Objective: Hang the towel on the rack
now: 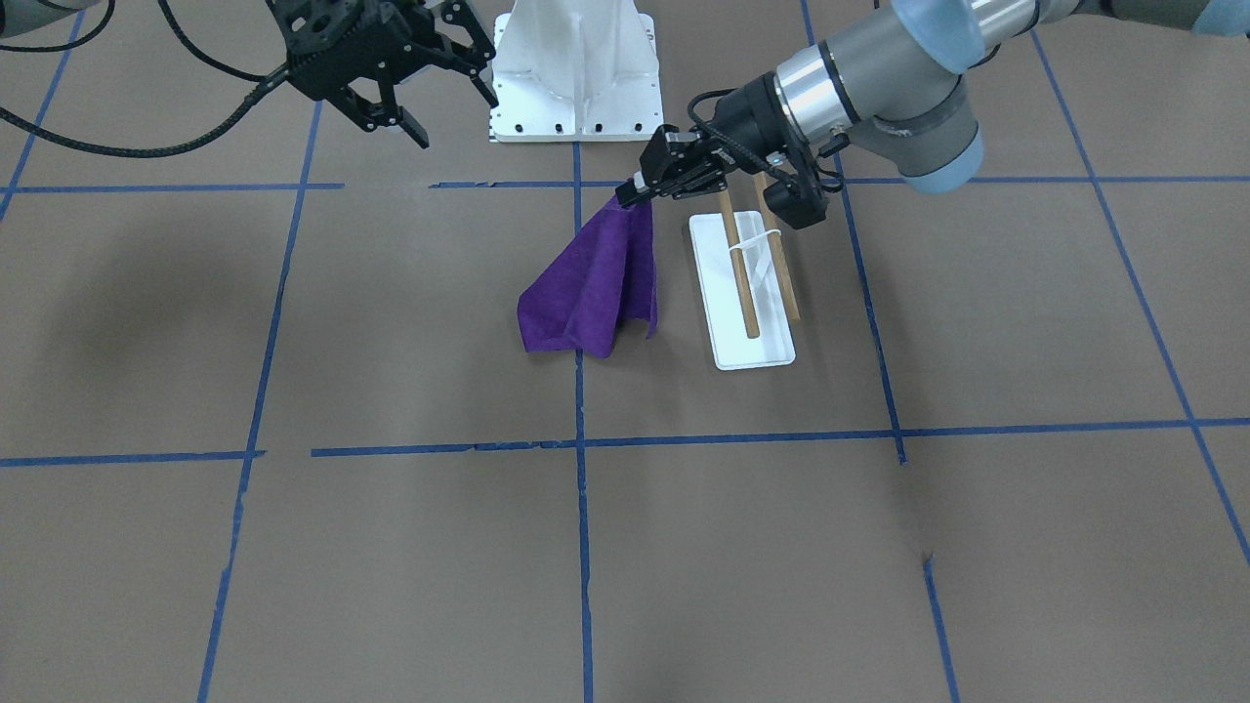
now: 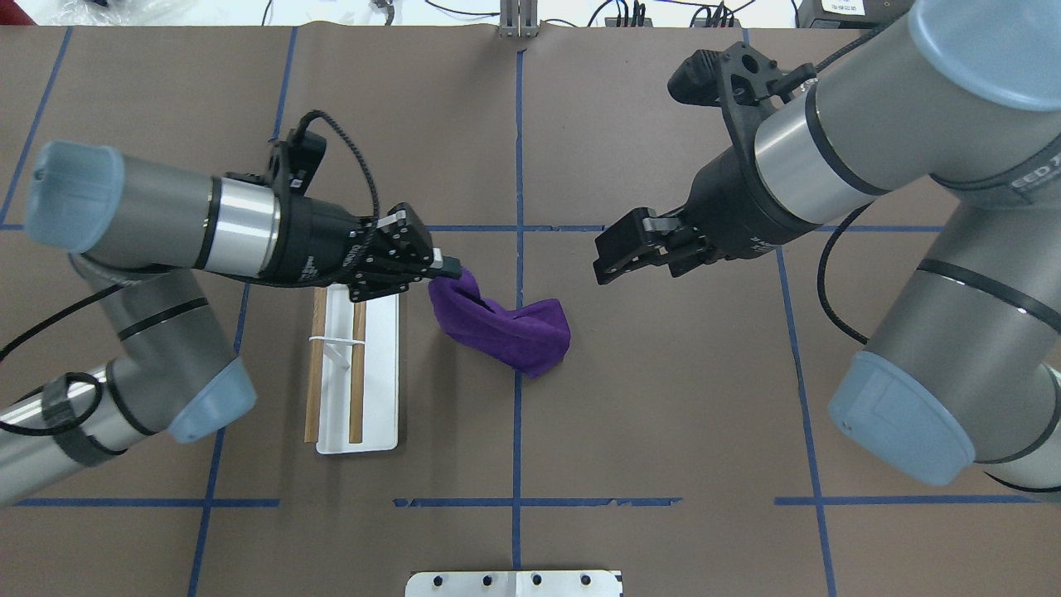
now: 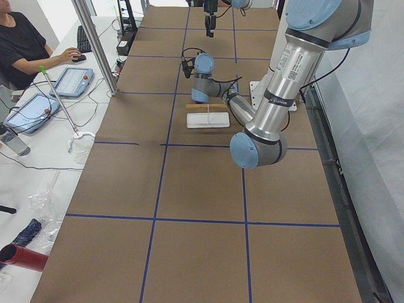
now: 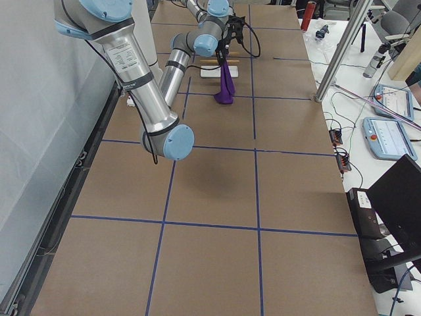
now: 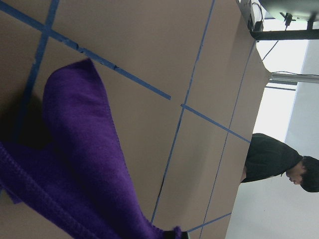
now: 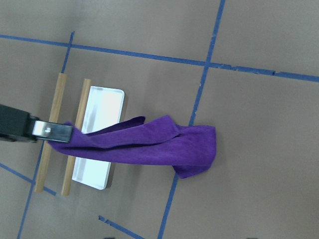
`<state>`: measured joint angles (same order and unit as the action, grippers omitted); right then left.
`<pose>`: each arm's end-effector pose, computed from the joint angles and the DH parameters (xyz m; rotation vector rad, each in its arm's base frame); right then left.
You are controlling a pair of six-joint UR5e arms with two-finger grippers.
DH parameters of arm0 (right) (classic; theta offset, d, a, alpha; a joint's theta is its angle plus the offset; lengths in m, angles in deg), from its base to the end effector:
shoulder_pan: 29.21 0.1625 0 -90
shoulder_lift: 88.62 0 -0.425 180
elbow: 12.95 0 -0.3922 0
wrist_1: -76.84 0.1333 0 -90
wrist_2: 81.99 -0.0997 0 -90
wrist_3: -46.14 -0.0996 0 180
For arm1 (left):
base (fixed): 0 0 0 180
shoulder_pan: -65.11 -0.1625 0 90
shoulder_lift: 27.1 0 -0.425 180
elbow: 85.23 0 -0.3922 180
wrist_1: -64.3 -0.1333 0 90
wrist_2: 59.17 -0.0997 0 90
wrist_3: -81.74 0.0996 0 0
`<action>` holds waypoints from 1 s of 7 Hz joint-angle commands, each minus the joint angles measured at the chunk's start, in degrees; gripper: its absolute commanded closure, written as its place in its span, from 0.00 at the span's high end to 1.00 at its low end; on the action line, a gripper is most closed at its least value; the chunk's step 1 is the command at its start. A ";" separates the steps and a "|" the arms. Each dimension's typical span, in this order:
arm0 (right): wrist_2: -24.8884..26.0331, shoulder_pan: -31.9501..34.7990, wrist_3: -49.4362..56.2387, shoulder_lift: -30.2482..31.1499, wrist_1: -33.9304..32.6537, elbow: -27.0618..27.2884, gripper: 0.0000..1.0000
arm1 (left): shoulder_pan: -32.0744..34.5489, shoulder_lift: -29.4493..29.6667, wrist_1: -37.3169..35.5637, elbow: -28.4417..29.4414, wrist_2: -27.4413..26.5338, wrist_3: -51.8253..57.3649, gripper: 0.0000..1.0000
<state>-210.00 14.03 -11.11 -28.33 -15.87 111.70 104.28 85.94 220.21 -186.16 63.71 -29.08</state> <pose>-0.3126 -0.3927 0.1276 0.1656 -1.1780 -0.1955 0.3817 -0.4132 0.2219 -0.1430 1.7172 -0.2757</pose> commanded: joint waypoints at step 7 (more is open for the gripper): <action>1.72 0.36 -0.15 2.91 0.07 -0.11 1.00 | 18.75 -26.20 17.85 1.52 20.03 13.79 0.00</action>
<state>-208.31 14.39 -11.25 -25.51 -15.83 111.60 122.70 59.88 237.60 -186.03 83.68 -15.62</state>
